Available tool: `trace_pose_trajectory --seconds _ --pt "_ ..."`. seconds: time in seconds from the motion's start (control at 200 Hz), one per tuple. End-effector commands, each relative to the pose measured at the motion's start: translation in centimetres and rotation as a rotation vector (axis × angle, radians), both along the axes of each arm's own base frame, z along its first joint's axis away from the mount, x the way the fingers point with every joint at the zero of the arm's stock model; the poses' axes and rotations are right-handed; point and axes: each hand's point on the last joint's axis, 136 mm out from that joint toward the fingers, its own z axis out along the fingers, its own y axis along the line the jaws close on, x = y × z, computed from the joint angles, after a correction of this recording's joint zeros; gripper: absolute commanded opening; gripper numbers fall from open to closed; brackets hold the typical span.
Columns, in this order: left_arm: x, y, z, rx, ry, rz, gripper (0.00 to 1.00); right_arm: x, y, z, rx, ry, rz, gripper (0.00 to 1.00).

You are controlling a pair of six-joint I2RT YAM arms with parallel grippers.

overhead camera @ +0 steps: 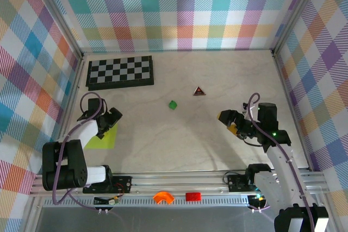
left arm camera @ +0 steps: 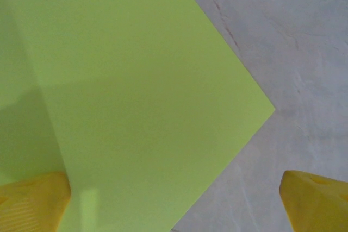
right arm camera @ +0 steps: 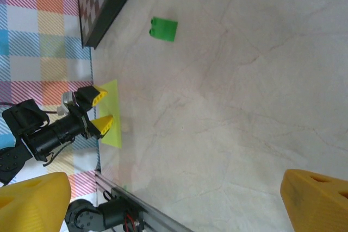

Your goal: Fold a paper plane with a square sheet of paper (pick it up from the middle)

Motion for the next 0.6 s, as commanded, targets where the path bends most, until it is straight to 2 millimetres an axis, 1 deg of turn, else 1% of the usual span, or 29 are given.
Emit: trace_pose_trajectory --seconds 0.0,0.03,0.04,0.07,0.2,0.25,0.34,0.435,0.51,0.535,0.59 --pt "-3.1 -3.6 -1.8 -0.217 0.074 0.003 1.0 -1.5 0.5 -0.7 0.004 0.065 0.042 0.99" --pt "-3.5 -4.5 -1.9 -0.236 0.073 -0.007 1.0 -1.6 0.7 -0.7 0.012 0.071 0.06 0.99" --pt "-3.1 -4.7 -1.6 -0.236 0.045 -0.011 1.0 -1.7 0.8 -0.7 0.016 0.073 0.067 0.99" --pt "-3.2 -5.5 -1.4 -0.235 0.029 -0.02 1.0 -1.8 1.1 -0.8 0.019 0.085 0.085 0.99" --pt "-4.1 -9.0 -0.9 -0.215 0.0 -0.075 1.0 -2.2 1.5 -2.3 -0.033 0.145 0.105 0.99" --pt "-4.8 -10.2 -1.0 -0.222 0.009 -0.078 1.0 -2.4 1.7 -2.7 -0.062 0.154 0.109 0.99" --pt "-5.6 -12.6 -1.3 -0.243 -0.028 -0.085 1.0 -2.8 2.5 -3.1 -0.084 0.156 0.133 0.99" --pt "-5.7 -15.3 -1.1 -0.253 -0.06 -0.127 1.0 -3.0 3.0 -3.7 -0.117 0.161 0.151 0.99" --pt "-5.1 -17.5 0.2 -0.25 -0.076 -0.212 1.0 -2.8 2.8 -4.0 -0.154 0.166 0.139 0.99" --pt "-4.9 -18.3 0.7 -0.243 -0.083 -0.248 1.0 -2.6 2.6 -3.8 -0.165 0.158 0.133 0.99" --pt "-4.5 -19.5 2.1 -0.208 -0.111 -0.325 1.0 -2.0 1.5 -3.9 -0.218 0.163 0.058 0.99"
